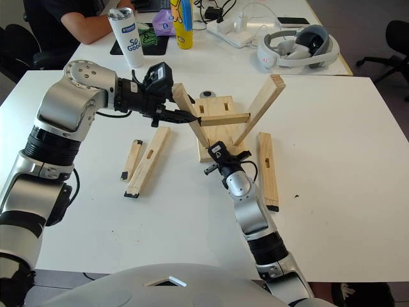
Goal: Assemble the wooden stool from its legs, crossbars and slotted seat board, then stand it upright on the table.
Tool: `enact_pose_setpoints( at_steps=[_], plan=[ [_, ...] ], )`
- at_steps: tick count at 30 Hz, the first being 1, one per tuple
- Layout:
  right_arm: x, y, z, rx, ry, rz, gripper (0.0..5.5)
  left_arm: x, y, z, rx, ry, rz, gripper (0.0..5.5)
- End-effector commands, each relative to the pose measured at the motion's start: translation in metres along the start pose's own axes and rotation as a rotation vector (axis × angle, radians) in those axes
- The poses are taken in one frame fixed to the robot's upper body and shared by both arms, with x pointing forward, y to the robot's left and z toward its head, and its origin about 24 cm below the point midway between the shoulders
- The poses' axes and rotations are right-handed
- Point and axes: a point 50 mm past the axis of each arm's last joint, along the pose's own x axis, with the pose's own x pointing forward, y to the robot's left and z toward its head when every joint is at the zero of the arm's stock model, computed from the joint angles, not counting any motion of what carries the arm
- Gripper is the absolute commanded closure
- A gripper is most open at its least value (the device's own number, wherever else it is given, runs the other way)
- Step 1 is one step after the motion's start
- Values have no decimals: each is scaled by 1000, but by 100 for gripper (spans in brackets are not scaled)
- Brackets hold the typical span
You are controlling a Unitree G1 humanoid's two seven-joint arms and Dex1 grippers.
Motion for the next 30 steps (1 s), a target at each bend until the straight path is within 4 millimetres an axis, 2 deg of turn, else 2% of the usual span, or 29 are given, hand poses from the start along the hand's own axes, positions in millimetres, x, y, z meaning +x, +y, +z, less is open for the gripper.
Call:
enact_pose_setpoints(
  at_steps=[1, 5, 12, 18, 25, 30],
  plan=[
    [-6, -11, -20, 14, 92, -26, 550, 18, -16, -39, -145, 105, -87, 343],
    [-5, 5, -34, -4, 177, 87, 550, 19, -15, -37, -143, 100, -86, 343],
    [-13, 34, -44, -37, 272, 304, 550, 31, -19, -32, -147, 72, -106, 343],
    [-20, 41, -51, -28, 323, 383, 550, 37, -22, -26, -145, 57, -115, 343],
    [-23, 48, -50, -21, 333, 426, 550, 43, -23, -25, -146, 42, -113, 343],
    [-21, 45, -52, -24, 341, 415, 550, 29, -18, -28, -150, -65, -11, 343]
  ],
)
